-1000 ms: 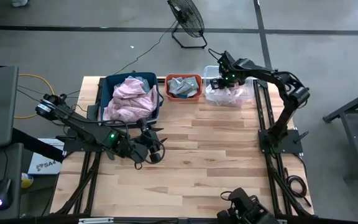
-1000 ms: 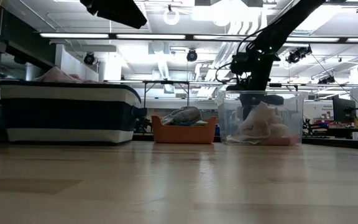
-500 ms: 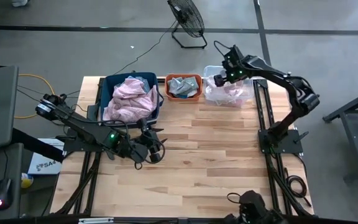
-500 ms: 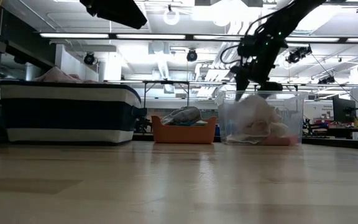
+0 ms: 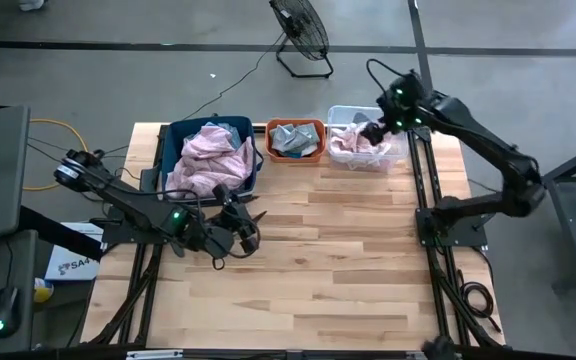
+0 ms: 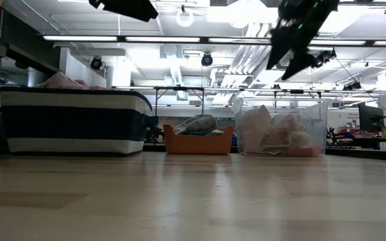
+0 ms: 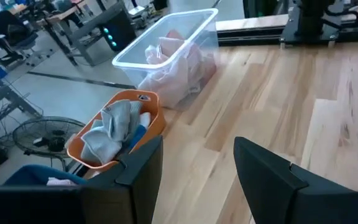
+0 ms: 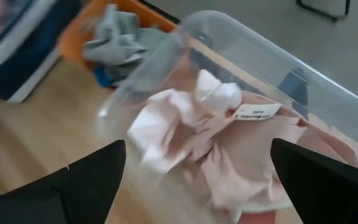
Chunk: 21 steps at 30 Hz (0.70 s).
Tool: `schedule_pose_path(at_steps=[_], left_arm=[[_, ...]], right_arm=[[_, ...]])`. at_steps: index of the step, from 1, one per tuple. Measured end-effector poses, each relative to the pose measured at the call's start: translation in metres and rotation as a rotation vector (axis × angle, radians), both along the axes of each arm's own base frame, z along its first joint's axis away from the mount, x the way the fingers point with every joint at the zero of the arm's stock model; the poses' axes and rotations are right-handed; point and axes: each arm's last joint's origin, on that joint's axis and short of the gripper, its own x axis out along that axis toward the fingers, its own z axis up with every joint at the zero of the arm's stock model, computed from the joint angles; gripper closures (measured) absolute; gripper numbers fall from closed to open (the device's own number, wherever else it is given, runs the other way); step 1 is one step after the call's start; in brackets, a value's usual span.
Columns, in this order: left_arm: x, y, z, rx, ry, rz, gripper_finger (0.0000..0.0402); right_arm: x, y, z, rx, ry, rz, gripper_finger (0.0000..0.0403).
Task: Pick & Place Cloths
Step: Return to Home Position
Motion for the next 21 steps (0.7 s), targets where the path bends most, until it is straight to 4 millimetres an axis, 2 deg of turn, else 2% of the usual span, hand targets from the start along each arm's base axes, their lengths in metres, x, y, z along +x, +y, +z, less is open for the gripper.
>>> schedule_pose_path(at_steps=[5, 9, 15, 21], left_arm=[[-0.003, 0.002, 0.004, -0.001, -0.009, 0.004, 0.0211], [-0.003, 0.002, 0.003, 0.015, 0.005, 0.001, 0.0211], [-0.003, 0.002, 0.003, 0.042, 0.023, -0.009, 0.0211], [-0.003, 0.001, 0.003, 0.037, 0.026, -0.018, 0.0211]], right_arm=[[-0.020, 0.045, 0.027, -0.051, -0.024, 0.084, 0.0009], [-0.035, 0.082, 0.032, -0.097, -0.080, 0.159, 0.0009], [-0.056, 0.128, 0.007, -0.110, -0.214, 0.243, 0.0009], [-0.067, 0.154, -0.027, -0.088, -0.348, 0.351, 0.0009]])
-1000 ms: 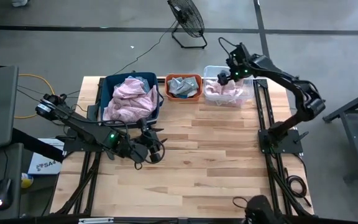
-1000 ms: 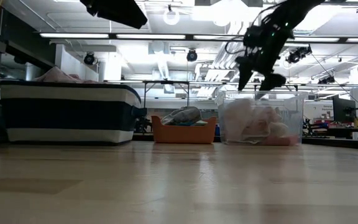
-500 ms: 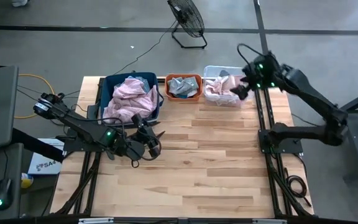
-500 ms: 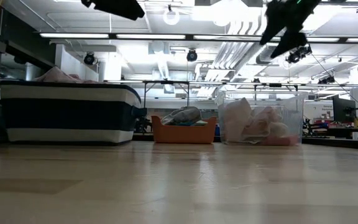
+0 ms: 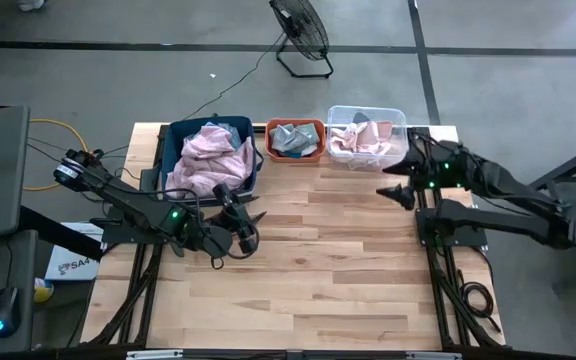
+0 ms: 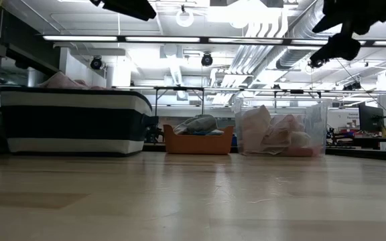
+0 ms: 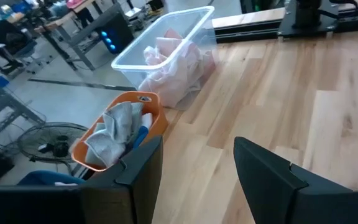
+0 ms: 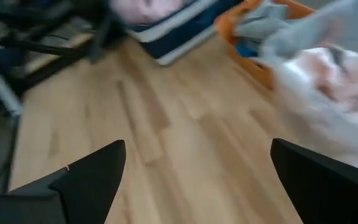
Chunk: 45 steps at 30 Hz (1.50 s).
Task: Pick & Place Cloths
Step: Return to Home Position
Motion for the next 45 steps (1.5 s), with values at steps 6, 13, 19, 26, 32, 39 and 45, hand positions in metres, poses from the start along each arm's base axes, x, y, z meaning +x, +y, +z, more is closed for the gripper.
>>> schedule_pose_path(at_steps=[6, 13, 19, 26, 32, 39, 45], left_arm=[[0.002, 0.000, 0.000, -0.102, -0.032, -0.029, 0.0211], [0.007, 0.013, -0.003, -0.170, -0.017, -0.033, 0.0211], [-0.003, 0.024, -0.012, -0.212, -0.087, -0.058, 0.0211], [-0.045, 0.038, -0.044, -0.276, -0.291, -0.128, 0.0211], [-0.080, 0.049, -0.061, -0.288, -0.464, -0.219, 0.0211], [-0.106, 0.059, -0.087, -0.290, -0.575, -0.230, 0.0211], [-0.120, 0.064, -0.103, -0.282, -0.629, -0.237, 0.0211]], right_arm=[[0.010, 0.016, -0.023, -0.022, -0.244, 0.201, 0.0009], [0.027, 0.031, -0.063, -0.073, -0.407, 0.358, 0.0009], [0.024, 0.041, -0.088, -0.095, -0.575, 0.530, 0.0009], [0.010, 0.040, -0.092, -0.117, -0.621, 0.524, 0.0009], [-0.001, 0.041, -0.092, -0.126, -0.630, 0.512, 0.0009], [-0.002, 0.040, -0.100, -0.183, -0.715, 0.412, 0.0009], [0.000, 0.043, -0.114, -0.190, -0.725, 0.455, 0.0009]])
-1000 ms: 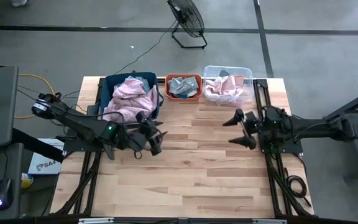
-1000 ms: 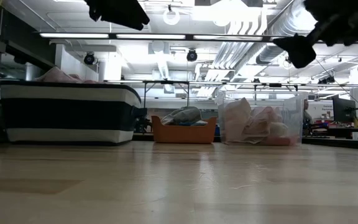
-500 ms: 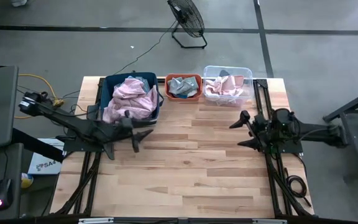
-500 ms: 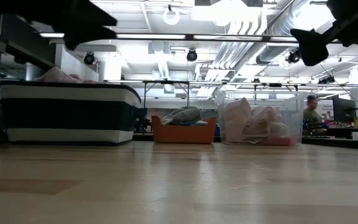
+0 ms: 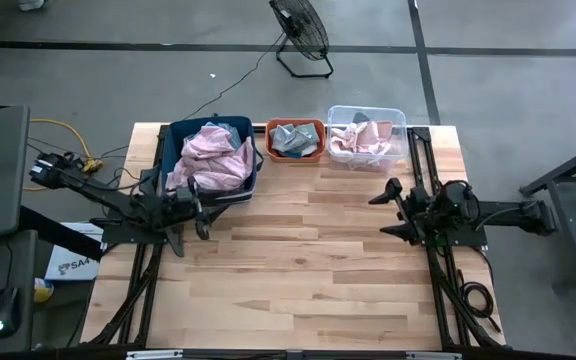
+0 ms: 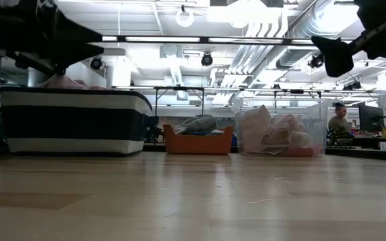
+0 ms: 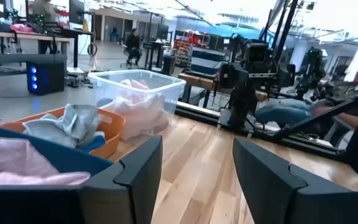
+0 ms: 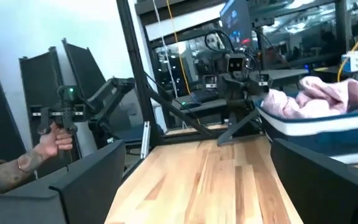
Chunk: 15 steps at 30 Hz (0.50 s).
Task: Pick & Place Cloths
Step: Return to Home Position
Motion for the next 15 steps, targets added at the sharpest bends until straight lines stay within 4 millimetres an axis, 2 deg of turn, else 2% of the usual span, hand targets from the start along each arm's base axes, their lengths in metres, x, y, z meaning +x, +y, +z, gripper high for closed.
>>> schedule_pose_path(at_steps=[5, 15], left_arm=[[-0.011, 0.004, -0.014, -0.012, -0.021, 0.000, 0.0211], [-0.021, 0.007, -0.008, 0.070, -0.061, -0.004, 0.0211]], right_arm=[[-0.001, 0.000, 0.000, -0.001, -0.002, -0.001, 0.0009], [-0.006, 0.000, -0.005, -0.002, 0.031, -0.008, 0.0009]])
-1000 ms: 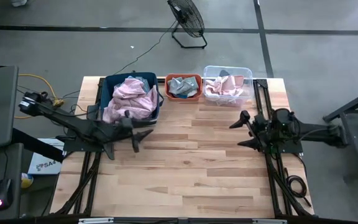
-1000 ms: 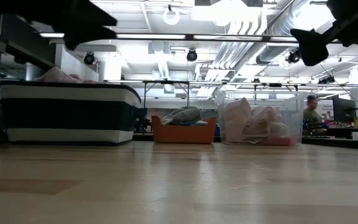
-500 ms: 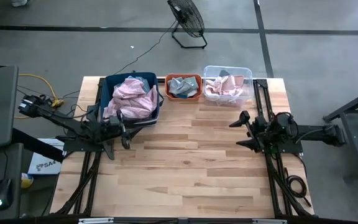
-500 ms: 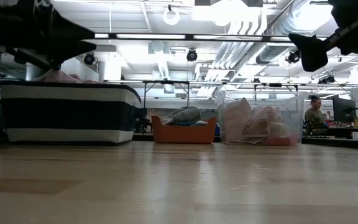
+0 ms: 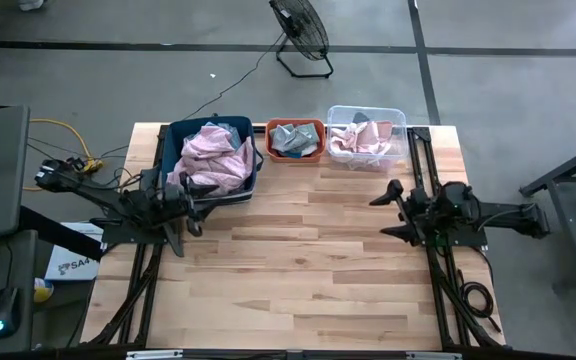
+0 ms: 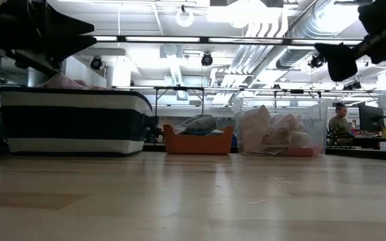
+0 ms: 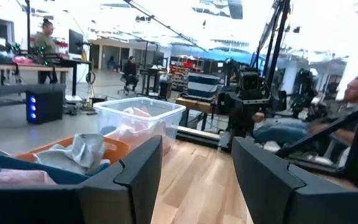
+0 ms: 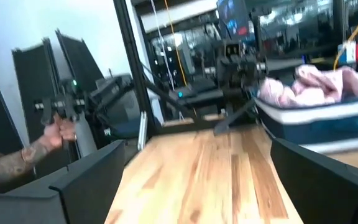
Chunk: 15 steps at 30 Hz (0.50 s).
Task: Pick & Place Cloths
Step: Return to Home Position
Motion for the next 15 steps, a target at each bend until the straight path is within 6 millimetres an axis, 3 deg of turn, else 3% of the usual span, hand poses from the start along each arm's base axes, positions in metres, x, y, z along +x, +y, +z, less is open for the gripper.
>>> schedule_pose_path(at_steps=[9, 15], left_arm=[[-0.0021, 0.0014, -0.0010, 0.115, 0.051, 0.052, 0.0211], [-0.0028, 0.0051, -0.0065, 0.066, 0.107, 0.192, 0.0211]], right_arm=[[0.0012, -0.0011, -0.0095, -0.057, 0.084, -0.043, 0.0009], [0.0017, -0.0024, -0.0109, -0.058, 0.099, -0.090, 0.0009]])
